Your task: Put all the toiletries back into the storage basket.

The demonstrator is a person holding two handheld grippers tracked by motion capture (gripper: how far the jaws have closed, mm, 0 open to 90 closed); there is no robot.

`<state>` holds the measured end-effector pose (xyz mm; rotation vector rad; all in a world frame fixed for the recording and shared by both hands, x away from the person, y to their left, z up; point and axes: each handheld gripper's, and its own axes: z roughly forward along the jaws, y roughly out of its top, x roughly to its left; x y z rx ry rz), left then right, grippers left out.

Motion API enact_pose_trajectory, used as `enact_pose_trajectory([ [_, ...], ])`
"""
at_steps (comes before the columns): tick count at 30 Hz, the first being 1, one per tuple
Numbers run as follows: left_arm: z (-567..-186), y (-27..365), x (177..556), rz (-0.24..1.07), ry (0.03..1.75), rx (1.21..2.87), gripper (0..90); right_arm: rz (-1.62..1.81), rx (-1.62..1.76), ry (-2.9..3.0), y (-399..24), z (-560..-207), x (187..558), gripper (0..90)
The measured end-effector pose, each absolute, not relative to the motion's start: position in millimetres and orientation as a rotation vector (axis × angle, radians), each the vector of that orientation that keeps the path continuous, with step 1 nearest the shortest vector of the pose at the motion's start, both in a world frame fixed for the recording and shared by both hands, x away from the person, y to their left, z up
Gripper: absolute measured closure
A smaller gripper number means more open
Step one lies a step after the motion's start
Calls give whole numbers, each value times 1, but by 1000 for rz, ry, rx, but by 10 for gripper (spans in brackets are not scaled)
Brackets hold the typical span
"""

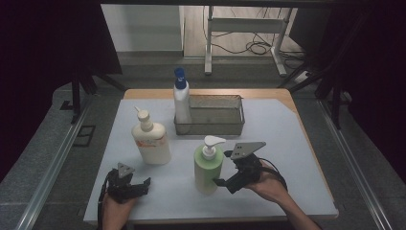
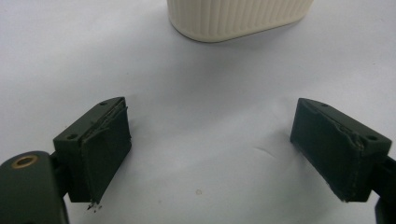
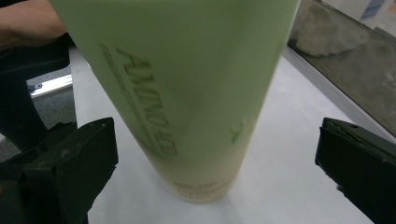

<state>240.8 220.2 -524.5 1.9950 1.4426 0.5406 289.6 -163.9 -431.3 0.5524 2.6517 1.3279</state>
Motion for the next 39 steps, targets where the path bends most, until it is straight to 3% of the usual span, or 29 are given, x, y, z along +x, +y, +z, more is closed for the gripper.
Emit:
enact_pose_trajectory([
  [39, -524, 220, 241, 538, 1443, 1995, 118, 1305, 462, 2638, -121, -423, 293, 120],
])
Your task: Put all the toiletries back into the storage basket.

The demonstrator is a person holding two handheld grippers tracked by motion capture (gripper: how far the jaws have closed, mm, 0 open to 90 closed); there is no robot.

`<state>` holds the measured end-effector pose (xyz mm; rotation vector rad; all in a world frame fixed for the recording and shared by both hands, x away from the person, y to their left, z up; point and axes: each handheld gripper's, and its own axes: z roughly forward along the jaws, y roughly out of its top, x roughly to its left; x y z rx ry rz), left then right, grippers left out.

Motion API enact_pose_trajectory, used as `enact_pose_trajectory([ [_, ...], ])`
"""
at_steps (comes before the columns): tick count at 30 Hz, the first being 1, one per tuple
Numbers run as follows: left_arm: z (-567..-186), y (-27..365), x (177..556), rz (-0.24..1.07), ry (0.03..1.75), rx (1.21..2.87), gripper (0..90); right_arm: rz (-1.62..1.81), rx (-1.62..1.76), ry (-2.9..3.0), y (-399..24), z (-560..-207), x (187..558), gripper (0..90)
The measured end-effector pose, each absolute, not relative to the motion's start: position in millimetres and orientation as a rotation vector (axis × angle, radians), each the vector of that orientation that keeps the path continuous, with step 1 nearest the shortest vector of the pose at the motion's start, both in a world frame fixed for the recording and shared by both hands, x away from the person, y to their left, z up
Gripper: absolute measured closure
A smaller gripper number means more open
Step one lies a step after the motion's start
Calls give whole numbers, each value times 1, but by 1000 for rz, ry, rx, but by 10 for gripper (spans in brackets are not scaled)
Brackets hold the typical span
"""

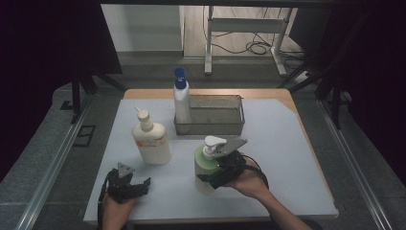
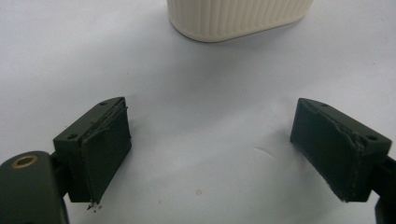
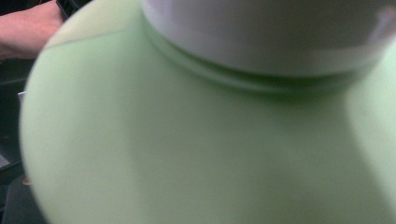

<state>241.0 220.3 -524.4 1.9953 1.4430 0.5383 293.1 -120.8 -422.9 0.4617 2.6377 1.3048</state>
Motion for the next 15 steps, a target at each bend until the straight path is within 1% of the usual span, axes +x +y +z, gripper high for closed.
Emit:
enact_pose_trajectory([
  [7, -524, 220, 241, 539, 1443, 1996, 118, 1248, 478, 2639, -121, -419, 294, 121],
  [15, -524, 220, 241, 538, 1443, 1995, 118, 1234, 538, 2615, -127, -411, 304, 121],
])
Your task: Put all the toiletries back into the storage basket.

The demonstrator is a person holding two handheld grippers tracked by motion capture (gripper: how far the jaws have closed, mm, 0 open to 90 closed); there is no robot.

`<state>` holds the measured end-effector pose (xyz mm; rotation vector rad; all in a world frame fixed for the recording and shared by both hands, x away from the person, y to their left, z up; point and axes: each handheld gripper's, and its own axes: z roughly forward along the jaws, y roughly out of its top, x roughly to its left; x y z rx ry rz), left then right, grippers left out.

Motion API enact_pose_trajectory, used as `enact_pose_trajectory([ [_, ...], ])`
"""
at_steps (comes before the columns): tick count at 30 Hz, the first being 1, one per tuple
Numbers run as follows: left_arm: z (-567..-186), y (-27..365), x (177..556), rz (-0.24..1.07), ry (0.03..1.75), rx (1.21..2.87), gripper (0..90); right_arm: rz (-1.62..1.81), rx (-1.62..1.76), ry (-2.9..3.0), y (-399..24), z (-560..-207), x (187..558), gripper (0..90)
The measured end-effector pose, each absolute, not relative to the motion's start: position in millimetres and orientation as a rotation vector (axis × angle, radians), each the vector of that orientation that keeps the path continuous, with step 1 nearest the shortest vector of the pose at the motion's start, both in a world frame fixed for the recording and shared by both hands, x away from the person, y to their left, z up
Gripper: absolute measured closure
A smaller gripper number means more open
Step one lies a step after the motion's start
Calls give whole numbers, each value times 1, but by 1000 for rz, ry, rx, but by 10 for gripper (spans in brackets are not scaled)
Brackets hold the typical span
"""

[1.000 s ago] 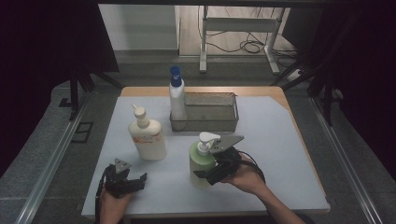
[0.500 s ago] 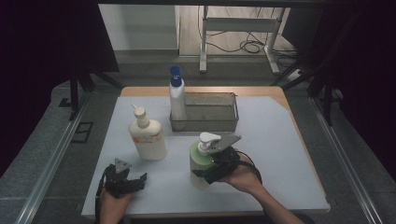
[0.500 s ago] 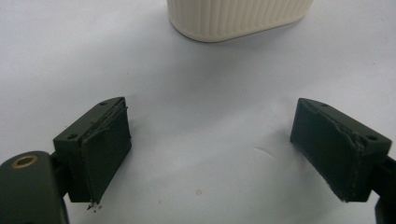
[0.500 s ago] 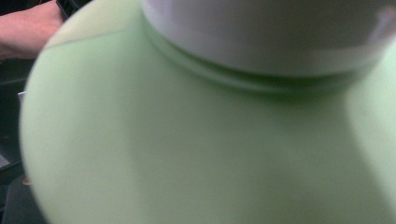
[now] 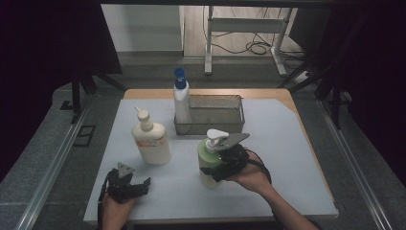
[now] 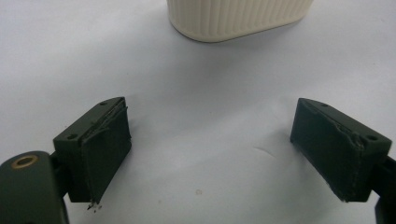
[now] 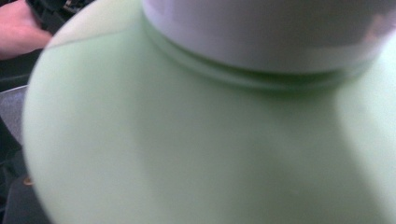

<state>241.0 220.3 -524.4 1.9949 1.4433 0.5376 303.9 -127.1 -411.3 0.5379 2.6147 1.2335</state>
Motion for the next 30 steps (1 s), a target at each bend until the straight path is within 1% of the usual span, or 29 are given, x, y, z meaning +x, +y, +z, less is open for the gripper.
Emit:
enact_pose_trajectory([
  [17, -525, 220, 241, 539, 1443, 1994, 118, 1244, 618, 2537, -127, -388, 334, 122],
  [30, -524, 220, 241, 538, 1443, 1995, 118, 1248, 692, 2499, -127, -379, 357, 122],
])
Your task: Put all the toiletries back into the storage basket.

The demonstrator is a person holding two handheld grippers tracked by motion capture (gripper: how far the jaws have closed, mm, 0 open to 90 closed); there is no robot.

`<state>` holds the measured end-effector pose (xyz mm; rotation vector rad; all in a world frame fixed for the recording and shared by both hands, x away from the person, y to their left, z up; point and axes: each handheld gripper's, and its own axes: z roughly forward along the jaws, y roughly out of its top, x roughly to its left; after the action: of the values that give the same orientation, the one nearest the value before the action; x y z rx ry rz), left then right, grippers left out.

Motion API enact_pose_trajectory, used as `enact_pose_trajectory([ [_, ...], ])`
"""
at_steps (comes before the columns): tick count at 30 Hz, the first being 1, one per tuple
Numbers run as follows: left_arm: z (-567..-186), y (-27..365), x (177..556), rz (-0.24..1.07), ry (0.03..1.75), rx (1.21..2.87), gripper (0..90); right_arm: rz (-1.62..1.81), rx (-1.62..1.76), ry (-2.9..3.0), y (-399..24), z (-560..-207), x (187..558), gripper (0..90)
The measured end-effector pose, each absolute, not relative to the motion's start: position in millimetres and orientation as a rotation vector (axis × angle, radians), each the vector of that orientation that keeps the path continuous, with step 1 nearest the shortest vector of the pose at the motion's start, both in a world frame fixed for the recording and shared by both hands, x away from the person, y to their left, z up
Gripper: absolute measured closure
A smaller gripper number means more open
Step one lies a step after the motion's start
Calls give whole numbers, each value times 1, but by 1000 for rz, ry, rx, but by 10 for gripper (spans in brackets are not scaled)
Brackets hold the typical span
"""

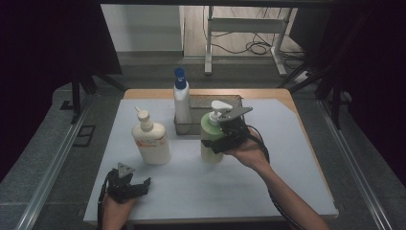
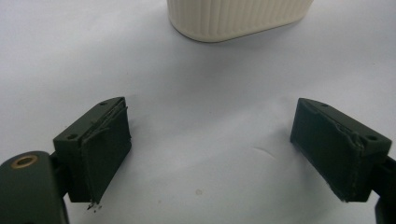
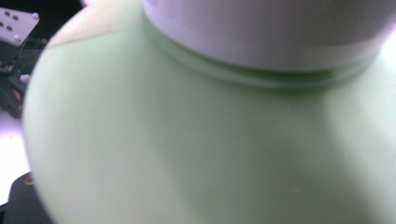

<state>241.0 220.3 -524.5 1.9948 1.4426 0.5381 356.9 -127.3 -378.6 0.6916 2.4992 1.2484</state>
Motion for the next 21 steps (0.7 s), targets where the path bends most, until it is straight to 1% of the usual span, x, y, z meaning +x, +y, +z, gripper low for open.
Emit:
enact_pose_trajectory([
  [21, -524, 221, 241, 537, 1441, 1999, 118, 1254, 743, 2441, -116, -360, 387, 123],
])
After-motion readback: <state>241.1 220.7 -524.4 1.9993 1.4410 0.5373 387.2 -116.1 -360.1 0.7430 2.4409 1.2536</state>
